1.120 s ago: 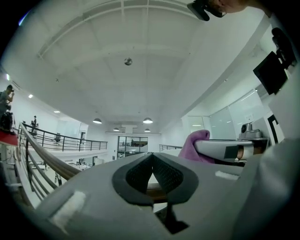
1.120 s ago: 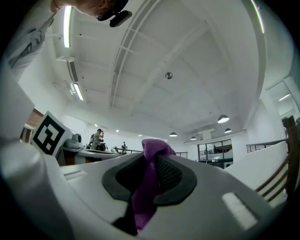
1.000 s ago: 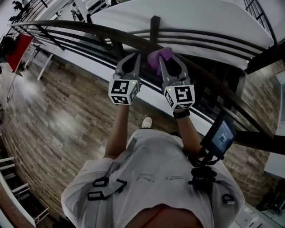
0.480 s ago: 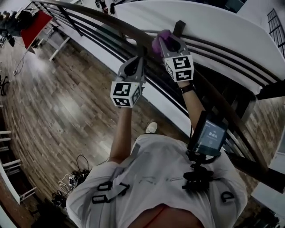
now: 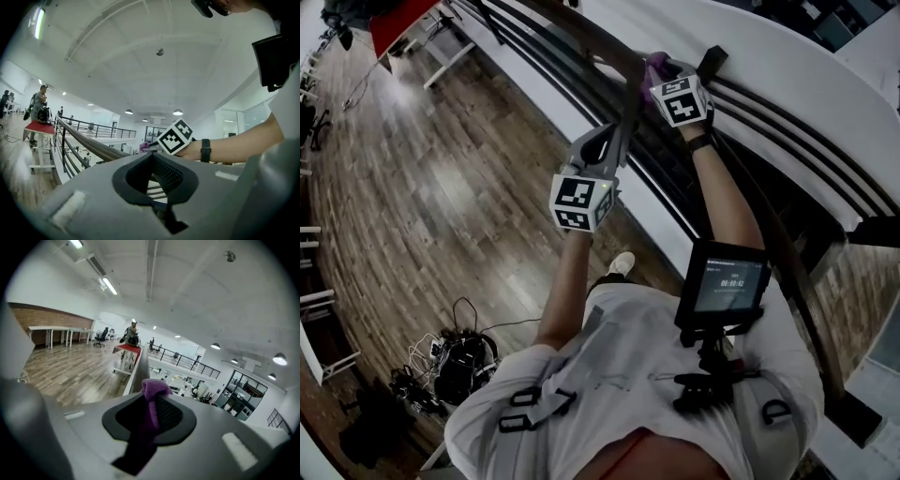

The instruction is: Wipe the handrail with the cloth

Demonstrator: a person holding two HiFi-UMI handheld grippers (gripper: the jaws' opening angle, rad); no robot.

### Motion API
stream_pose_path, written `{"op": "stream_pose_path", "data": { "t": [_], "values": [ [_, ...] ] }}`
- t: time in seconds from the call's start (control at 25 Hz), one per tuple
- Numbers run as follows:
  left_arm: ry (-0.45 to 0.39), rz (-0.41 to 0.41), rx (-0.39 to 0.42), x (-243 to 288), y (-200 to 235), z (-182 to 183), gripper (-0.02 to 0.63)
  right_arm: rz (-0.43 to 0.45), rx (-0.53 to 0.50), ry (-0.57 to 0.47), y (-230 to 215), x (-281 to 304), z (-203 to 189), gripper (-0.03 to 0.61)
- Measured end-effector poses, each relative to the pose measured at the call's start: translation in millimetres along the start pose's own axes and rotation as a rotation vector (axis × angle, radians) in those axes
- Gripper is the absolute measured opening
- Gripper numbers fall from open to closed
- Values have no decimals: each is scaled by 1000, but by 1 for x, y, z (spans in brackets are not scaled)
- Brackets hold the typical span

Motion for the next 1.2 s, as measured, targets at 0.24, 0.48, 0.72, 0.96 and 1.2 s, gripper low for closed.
{"op": "stream_pose_path", "data": {
  "t": [0.24, 0.48, 0.72, 0.96, 1.2],
  "values": [
    [10, 18, -1, -4, 6, -9, 0, 1, -40, 133, 3, 20, -11, 52],
    [6, -23, 1, 5, -10, -5, 0, 12, 20, 199, 0, -6, -23, 51],
    [3, -98, 7, 17, -45, -5, 0, -52, 114, 185, -2, -55, -54, 51],
    [21, -180, 25, 23, -79, -10, 0, -76, 178, 193, -3, -98, -81, 51],
    [17, -249, 50, 27, -115, -5, 0, -120, 217, 216, -3, -140, -105, 51]
  ]
}}
Point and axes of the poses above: the fingertips, and each gripper's own axes: x forward along the fingers, y to its left, z out of its top, the point moved 7 cm from there along -x, backward along the fingers, and after that the axes turned 4 degrees about z, right-handed, at the moved point
